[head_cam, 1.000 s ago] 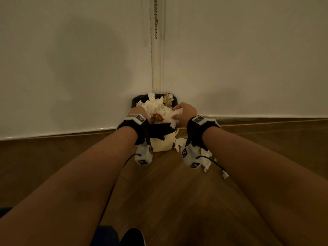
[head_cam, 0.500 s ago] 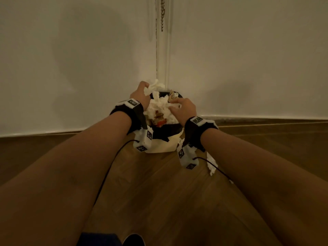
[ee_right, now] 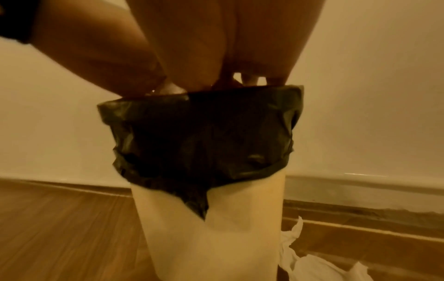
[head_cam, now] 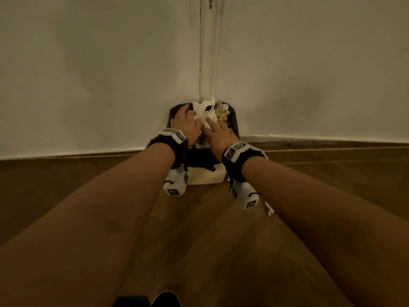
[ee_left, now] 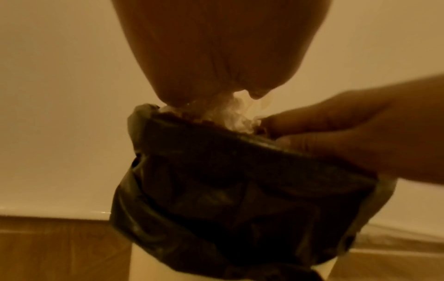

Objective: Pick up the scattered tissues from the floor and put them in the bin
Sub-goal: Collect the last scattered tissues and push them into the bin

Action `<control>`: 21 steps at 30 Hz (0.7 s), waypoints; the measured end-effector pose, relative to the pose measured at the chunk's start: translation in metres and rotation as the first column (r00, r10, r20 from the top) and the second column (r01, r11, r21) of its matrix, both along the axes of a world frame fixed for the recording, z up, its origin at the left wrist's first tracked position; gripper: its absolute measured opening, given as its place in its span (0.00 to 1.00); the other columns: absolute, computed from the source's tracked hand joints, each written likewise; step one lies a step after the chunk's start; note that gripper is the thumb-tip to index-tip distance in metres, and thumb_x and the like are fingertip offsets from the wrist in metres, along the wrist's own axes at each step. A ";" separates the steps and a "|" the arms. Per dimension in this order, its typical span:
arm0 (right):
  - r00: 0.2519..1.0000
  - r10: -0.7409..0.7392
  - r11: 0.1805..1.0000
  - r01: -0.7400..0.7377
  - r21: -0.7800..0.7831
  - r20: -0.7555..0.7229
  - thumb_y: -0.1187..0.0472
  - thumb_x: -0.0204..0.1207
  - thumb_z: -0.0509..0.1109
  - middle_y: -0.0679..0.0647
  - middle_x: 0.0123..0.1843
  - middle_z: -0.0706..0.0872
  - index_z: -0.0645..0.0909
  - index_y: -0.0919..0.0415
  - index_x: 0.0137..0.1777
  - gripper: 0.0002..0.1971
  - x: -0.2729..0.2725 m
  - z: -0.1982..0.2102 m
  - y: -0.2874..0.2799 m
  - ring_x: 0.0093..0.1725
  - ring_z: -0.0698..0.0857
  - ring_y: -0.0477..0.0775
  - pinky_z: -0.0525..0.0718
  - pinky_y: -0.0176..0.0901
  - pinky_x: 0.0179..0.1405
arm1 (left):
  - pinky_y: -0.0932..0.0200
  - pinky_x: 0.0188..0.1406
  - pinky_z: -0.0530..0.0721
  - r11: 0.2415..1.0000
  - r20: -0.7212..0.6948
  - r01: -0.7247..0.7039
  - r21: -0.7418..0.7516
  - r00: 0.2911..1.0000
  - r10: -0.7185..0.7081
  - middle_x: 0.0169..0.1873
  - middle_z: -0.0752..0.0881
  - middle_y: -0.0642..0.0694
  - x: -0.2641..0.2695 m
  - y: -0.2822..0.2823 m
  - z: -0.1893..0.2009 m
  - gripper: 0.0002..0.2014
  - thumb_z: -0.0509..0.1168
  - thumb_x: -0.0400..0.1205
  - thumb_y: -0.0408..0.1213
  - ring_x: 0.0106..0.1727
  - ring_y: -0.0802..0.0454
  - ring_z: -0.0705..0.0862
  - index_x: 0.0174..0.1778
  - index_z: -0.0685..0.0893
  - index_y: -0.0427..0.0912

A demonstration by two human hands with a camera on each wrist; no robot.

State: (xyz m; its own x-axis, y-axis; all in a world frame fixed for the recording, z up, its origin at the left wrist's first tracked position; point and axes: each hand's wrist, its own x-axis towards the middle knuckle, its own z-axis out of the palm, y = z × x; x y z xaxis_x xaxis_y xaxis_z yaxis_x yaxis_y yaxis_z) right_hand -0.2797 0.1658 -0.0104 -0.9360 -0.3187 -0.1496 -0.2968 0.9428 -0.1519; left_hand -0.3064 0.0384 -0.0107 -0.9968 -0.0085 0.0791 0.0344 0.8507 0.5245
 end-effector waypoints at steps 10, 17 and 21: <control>0.965 0.026 0.969 -0.089 0.229 0.262 0.49 0.85 0.52 0.59 0.85 0.50 0.46 0.56 0.84 0.31 -0.040 -0.001 -0.011 0.83 0.51 0.61 0.53 0.56 0.80 | 0.36 0.79 0.49 0.898 0.214 0.328 -0.293 0.938 -0.273 0.82 0.52 0.42 -0.021 -0.001 -0.026 0.29 0.43 0.85 0.57 0.82 0.39 0.52 0.82 0.50 0.53; 0.979 0.067 0.942 -0.127 0.310 0.195 0.34 0.73 0.53 0.56 0.84 0.54 0.48 0.51 0.84 0.41 -0.052 -0.008 -0.007 0.83 0.54 0.61 0.54 0.64 0.80 | 0.34 0.78 0.53 0.952 0.290 0.224 -0.211 0.944 -0.158 0.82 0.52 0.38 -0.027 -0.001 -0.029 0.32 0.44 0.81 0.64 0.81 0.35 0.55 0.81 0.52 0.58; 0.990 0.053 0.993 -0.066 0.100 0.132 0.44 0.83 0.50 0.61 0.83 0.58 0.53 0.54 0.83 0.31 -0.031 0.004 -0.003 0.80 0.59 0.65 0.58 0.62 0.79 | 0.34 0.77 0.58 0.996 0.156 0.086 -0.018 0.984 -0.082 0.82 0.49 0.36 -0.011 -0.001 -0.014 0.25 0.45 0.84 0.59 0.80 0.30 0.56 0.79 0.59 0.63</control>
